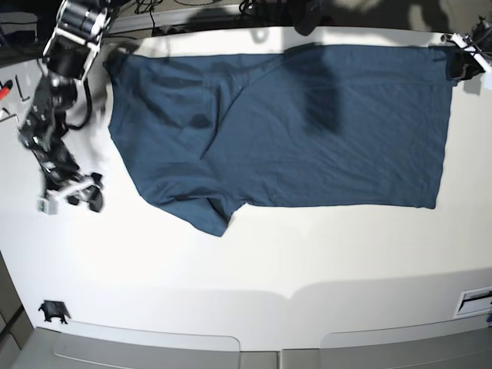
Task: Fold the T-shirt properly
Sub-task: 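Move the right gripper to the hem corner and grasp it, then grasp the hem with both grippers and fold it toward the collar edge, then release the right gripper and lift it away from the folded shirt, then grasp the strip end with the right gripper and fold it inward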
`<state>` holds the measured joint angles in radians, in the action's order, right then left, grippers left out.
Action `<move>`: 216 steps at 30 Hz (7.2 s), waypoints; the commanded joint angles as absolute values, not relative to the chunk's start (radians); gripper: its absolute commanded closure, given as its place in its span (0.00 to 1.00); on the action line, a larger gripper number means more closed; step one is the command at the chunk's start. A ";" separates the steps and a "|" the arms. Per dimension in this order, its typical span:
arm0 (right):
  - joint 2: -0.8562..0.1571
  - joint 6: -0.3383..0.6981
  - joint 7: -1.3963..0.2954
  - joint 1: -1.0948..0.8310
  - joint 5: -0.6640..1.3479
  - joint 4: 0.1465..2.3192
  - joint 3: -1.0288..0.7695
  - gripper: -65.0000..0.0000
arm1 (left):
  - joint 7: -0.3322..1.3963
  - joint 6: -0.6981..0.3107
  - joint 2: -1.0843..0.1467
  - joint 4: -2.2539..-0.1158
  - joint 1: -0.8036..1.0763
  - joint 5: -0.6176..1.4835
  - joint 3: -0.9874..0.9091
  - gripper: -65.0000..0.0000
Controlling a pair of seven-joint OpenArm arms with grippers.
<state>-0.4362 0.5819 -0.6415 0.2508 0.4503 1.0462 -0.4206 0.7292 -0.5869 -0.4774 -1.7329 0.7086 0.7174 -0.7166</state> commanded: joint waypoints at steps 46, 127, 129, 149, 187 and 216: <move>-0.407 0.620 -0.809 0.413 0.561 0.768 -0.101 1.00 | 0.678 -0.524 -0.724 -0.920 -0.263 0.754 -0.453 0.57; -0.410 0.698 -1.396 -0.269 1.234 1.602 -0.447 1.00 | 0.979 -0.636 -0.657 -1.276 0.234 1.008 -0.648 1.00; -0.410 0.698 -1.396 -0.279 1.234 1.602 -0.447 1.00 | 0.979 -0.636 -0.656 -1.276 0.258 1.008 -0.648 1.00; -0.403 0.698 -1.357 -0.085 1.251 1.661 -0.458 0.66 | 0.938 -0.663 -0.699 -1.607 0.285 1.068 -1.009 0.69; -0.340 0.632 -1.021 0.067 0.849 1.322 0.020 0.94 | 0.946 -0.662 -0.698 -1.628 0.286 1.064 -1.066 0.69; -0.249 0.682 -1.365 -0.212 1.164 1.741 0.020 1.00 | 0.942 -0.655 -0.685 -1.628 0.336 1.037 -1.066 0.69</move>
<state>-0.2440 0.6777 -1.3819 -0.2207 1.1339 1.7226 0.0246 0.9668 -0.6559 -0.6563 -1.6161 0.3401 1.0157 -1.0550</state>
